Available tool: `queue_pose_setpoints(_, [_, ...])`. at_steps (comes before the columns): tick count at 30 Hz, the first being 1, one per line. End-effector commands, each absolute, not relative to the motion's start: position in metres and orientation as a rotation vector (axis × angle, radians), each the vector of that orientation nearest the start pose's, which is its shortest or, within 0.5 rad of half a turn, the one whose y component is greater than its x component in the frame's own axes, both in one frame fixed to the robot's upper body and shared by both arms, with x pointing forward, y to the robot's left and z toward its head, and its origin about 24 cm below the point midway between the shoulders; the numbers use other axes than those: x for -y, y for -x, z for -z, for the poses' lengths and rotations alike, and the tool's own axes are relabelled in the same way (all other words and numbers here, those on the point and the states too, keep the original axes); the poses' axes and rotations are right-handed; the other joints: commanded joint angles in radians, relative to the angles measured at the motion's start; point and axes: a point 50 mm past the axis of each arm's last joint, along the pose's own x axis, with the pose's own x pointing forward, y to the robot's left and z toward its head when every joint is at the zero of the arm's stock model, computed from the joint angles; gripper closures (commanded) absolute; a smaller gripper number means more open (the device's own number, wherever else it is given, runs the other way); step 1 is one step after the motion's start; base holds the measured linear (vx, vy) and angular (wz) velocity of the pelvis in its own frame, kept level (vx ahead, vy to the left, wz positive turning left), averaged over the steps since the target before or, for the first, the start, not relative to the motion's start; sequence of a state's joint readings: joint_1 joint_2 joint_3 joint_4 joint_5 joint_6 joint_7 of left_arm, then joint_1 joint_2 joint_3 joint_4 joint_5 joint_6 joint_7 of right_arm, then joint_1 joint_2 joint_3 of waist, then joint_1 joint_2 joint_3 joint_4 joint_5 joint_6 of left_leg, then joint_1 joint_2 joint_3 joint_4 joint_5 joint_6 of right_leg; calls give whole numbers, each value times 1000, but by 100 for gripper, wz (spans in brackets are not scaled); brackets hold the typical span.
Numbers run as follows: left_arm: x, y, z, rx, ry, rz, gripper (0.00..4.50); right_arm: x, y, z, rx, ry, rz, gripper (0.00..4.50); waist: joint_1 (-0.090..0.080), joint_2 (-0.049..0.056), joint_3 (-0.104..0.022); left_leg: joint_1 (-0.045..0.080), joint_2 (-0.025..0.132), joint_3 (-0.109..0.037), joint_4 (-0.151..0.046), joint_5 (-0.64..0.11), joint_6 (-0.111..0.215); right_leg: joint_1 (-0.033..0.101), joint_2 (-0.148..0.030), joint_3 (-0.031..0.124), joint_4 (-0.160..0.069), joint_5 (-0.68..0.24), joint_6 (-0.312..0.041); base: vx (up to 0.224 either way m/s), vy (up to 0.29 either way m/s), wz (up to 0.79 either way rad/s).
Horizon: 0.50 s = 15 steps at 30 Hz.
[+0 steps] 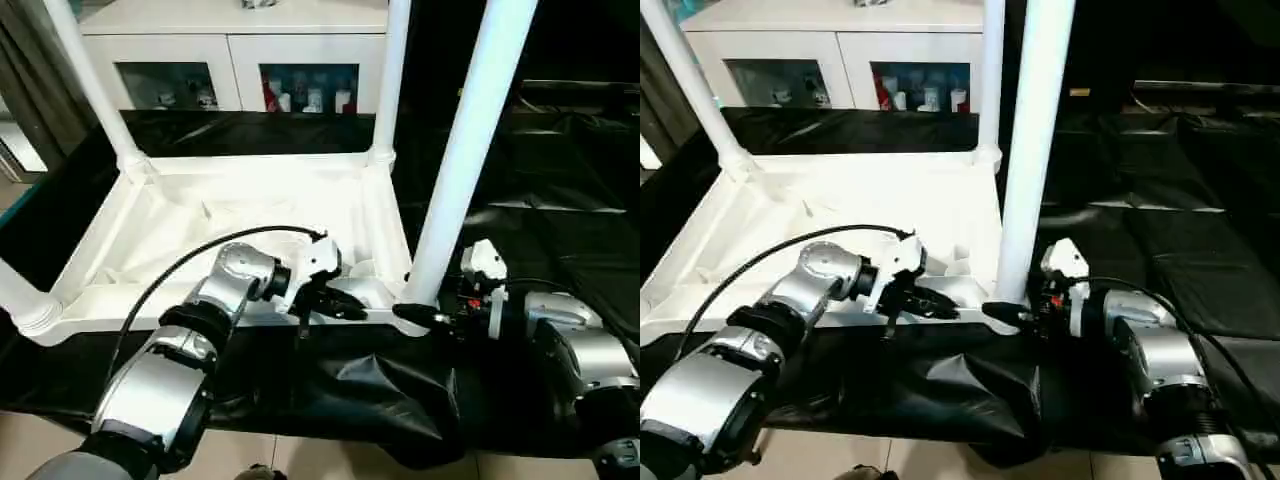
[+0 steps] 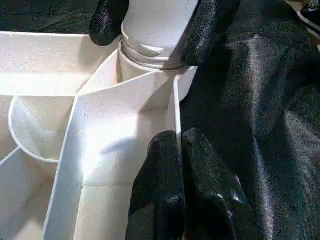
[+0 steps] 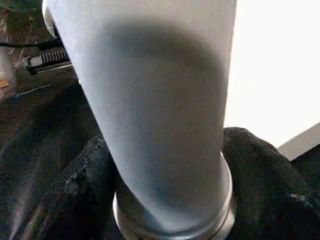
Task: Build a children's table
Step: Rotate leg to tighten
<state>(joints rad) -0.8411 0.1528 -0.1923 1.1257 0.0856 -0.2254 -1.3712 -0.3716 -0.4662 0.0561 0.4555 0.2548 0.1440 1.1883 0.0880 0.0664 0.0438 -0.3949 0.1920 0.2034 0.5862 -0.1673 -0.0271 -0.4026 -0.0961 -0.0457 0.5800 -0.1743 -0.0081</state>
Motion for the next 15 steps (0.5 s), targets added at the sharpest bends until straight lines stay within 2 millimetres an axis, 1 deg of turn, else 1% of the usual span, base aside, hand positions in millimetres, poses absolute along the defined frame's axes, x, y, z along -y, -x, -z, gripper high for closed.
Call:
queue_pose_setpoints(1, [-87, -332, -58, -308, -309, 1620, 450, 200, -293, -52, -314, 73, -1097, 157, -2, -30, -69, 25, 41, -14, -59, -167, 124, 46, -52, 20, -53, -146, -251, 0, 0, 0])
queue_pose_setpoints(5, [-86, -331, -57, -306, -303, 1621, 450, 197, -293, -49, -305, 53, -1091, 180, -2, -33, -69, 25, 40, -14, -58, -168, 121, 45, -52, 20, -53, -158, -247, 0, 0, 0])
queue_pose_setpoints(8, [-85, -330, -57, -304, -300, 1619, 450, 194, -288, -45, -310, 36, -1102, 183, -3, -32, -68, 25, 40, -14, -59, -168, 121, 45, -51, 20, -54, -162, -244, 0, 0, 0])
queue_pose_setpoints(9, [-85, -330, -56, -304, -298, 1616, 450, 194, -287, -45, -311, 32, -1104, 183, -3, -39, -68, 25, 40, -13, -59, -165, 122, 46, -51, 21, -54, -159, -243, 0, 0, 0])
queue_pose_setpoints(10, [-85, -330, -56, -304, -297, 1615, 450, 193, -287, -44, -311, 31, -1105, 184, 0, -36, -69, 25, 40, -14, -58, -158, 125, 46, -53, 21, -52, -156, -242, 0, 0, 0])
queue_pose_setpoints(11, [-85, -330, -56, -304, -296, 1614, 450, 193, -286, -44, -311, 30, -1105, 184, 0, -35, -70, 25, 40, -13, -57, -154, 127, 45, -52, 21, -51, -151, -243, 0, 0, 0])
queue_pose_setpoints(12, [-85, -330, -56, -306, -291, 1608, 450, 192, -286, -43, -310, 25, -1102, 185, -1, -33, -69, 25, 40, -14, -58, -155, 128, 44, -52, 20, -52, -151, -245, 0, 0, 0])
queue_pose_setpoints(13, [-85, -330, -55, -306, -290, 1604, 450, 191, -286, -42, -309, 24, -1099, 185, -1, -33, -69, 25, 40, -13, -58, -157, 127, 44, -51, 20, -53, -153, -245, 0, 0, 0])
queue_pose_setpoints(14, [-84, -331, -55, -306, -287, 1589, 450, 190, -286, -41, -303, 20, -1081, 185, -1, -31, -69, 25, 40, -14, -58, -160, 124, 44, -51, 20, -53, -156, -245, 0, 0, 0])
queue_pose_setpoints(15, [-84, -331, -54, -306, -286, 1583, 450, 189, -287, -40, -300, 18, -1074, 185, -2, -33, -68, 25, 39, -14, -58, -164, 121, 45, -51, 20, -53, -160, -243, 0, 0, 0])
